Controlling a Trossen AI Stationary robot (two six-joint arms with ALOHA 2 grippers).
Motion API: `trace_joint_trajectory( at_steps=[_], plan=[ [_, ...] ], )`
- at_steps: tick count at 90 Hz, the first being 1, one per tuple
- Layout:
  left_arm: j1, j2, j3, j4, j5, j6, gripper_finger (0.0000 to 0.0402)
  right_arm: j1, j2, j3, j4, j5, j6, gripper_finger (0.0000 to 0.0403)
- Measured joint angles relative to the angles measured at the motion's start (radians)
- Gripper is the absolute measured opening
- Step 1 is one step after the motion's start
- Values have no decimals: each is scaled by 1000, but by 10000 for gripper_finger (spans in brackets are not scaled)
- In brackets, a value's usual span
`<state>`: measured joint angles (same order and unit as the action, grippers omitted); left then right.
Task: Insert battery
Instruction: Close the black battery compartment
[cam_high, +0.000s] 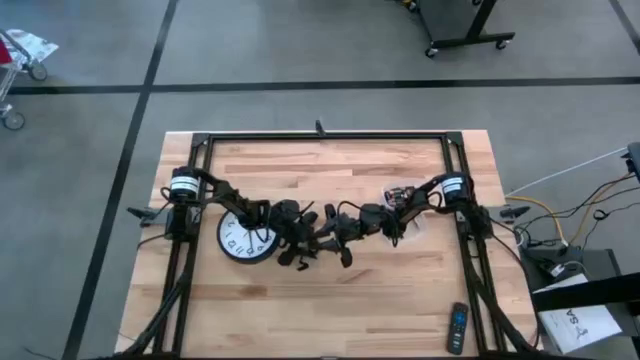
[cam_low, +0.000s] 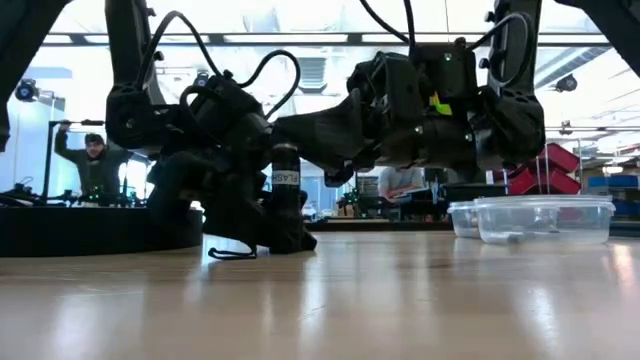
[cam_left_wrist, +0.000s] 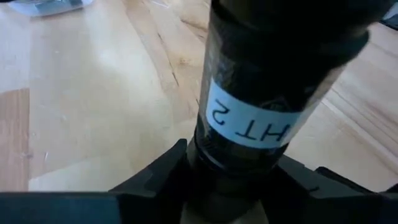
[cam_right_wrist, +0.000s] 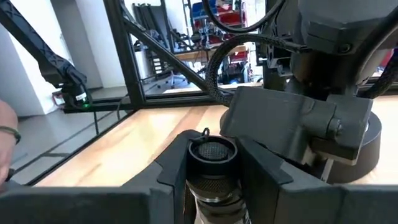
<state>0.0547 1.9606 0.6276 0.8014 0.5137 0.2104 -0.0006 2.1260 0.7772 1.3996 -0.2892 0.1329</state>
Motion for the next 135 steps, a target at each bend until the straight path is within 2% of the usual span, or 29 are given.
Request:
trace_joint_trajectory(
  at_steps=[23, 49, 79, 94, 111, 135],
  plan=[
    [0, 0, -1, 0, 0, 4, 142, 0, -2, -2, 9, 5, -2, 91],
    [0, 0, -1, -1, 0, -4, 157, 3, -3, -16, 24, 47, -15, 91],
    [-1, 0, -4, 16, -7, -2, 142, 7, -10, -15, -34, 51, -46, 91],
    [-2, 0, -5, 35, -9, -9, 152, 9, -11, -14, -47, 52, -56, 91],
    [-2, -53, -3, 32, -12, -15, 161, 10, -6, -11, -63, 66, -70, 91],
    [-2, -142, -3, -79, -11, 26, 147, 14, -5, -12, -73, 64, -74, 91]
  ],
)
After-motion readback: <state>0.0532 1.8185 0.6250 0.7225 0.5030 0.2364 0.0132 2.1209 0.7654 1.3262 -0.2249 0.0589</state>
